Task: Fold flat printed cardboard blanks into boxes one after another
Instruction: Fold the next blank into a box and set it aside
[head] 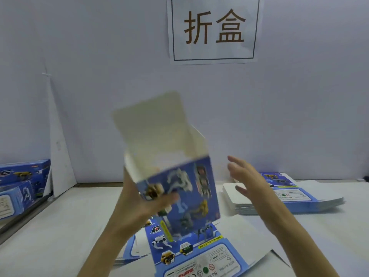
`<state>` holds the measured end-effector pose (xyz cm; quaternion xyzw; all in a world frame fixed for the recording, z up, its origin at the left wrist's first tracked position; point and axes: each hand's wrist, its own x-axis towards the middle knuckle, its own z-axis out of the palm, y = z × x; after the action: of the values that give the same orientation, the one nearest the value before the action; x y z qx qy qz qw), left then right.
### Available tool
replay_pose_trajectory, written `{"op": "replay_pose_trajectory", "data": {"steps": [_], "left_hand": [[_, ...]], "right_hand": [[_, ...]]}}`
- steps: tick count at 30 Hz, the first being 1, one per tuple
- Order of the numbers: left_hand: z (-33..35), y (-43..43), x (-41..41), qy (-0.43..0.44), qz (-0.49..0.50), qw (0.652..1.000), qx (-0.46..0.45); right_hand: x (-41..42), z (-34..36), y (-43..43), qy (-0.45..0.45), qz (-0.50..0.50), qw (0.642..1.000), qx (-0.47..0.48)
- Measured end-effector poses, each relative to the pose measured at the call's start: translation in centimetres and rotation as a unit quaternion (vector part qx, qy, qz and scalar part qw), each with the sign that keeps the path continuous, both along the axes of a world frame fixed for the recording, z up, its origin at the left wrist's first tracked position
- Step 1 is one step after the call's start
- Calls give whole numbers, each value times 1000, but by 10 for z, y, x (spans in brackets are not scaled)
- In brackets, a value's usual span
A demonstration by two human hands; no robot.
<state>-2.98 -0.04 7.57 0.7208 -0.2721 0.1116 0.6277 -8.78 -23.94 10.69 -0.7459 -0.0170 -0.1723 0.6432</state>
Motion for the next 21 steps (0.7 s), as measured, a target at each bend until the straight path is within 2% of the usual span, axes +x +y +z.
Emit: {"op": "replay_pose_trajectory", "data": {"steps": [2,4,6,7,11,15,17,21], "left_hand": [[-12,-5,1,-5,-32,996,78],[-27,-16,2,-21,-53,990,129],[-38,-22,7,-7,-45,991,125],[-42,-23,10,2,-43,992,118],[-47,-23,14,21,-41,994,103],[-49,-27,14,32,-40,994,95],[-49,-27,15,44,-42,994,94],[-51,-28,13,39,-29,994,101]], "right_hand": [[5,-1,-1,-2,11,999,45],[6,-8,2,-21,12,1000,11],[6,-16,8,-73,-8,996,-56],[9,-19,8,-89,-14,994,-53],[18,-29,8,-65,25,994,87],[31,-50,7,-49,32,953,298],[34,-64,15,-51,5,949,311],[38,-82,27,-46,3,968,248]]}}
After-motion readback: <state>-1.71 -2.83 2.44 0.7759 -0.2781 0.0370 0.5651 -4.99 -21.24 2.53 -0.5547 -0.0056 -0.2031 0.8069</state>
